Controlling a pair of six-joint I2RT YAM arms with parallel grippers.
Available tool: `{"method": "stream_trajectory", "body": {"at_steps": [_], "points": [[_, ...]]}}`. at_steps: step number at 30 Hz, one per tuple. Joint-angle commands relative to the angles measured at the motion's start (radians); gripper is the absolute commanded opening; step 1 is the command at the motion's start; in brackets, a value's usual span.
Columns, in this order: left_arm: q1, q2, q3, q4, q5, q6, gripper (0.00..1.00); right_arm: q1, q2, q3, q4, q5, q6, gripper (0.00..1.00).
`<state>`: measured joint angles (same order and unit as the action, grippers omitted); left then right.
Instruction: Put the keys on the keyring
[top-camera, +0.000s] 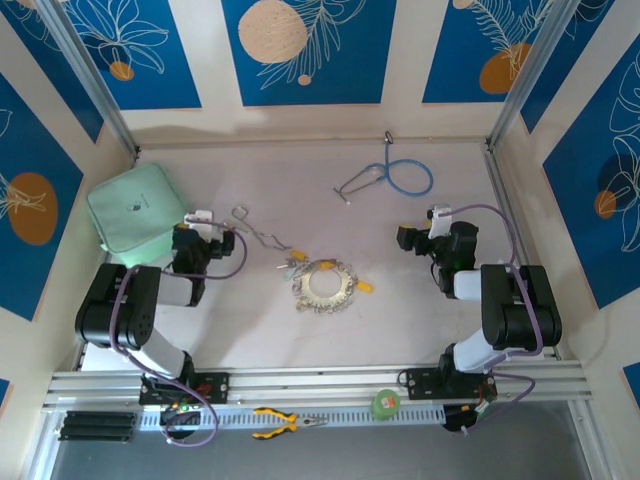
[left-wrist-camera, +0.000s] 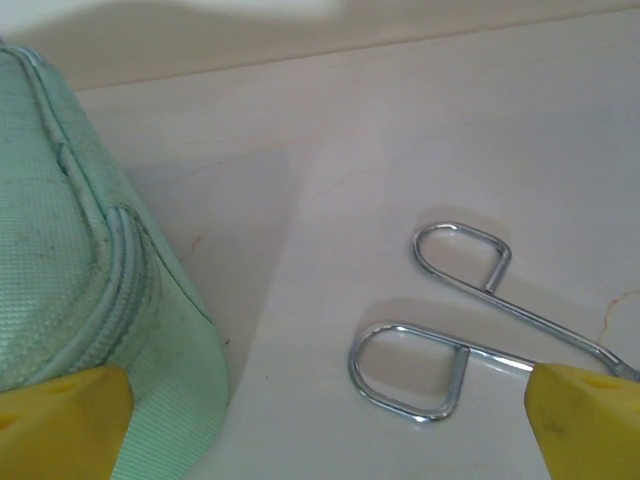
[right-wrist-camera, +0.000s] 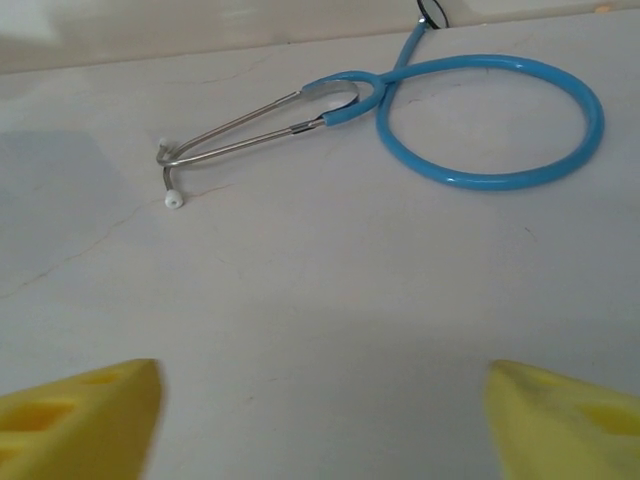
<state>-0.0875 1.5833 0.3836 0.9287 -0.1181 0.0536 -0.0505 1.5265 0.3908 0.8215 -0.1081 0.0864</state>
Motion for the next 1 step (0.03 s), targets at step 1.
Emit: {"method": "stream_trajectory", "body": {"at_steps": [1], "points": [[0.013, -0.021, -0.007, 0.002, 0.050, -0.005, 1.00, 0.015, -0.005, 0.018, 0.000, 0.036, -0.004, 0.99]]}}
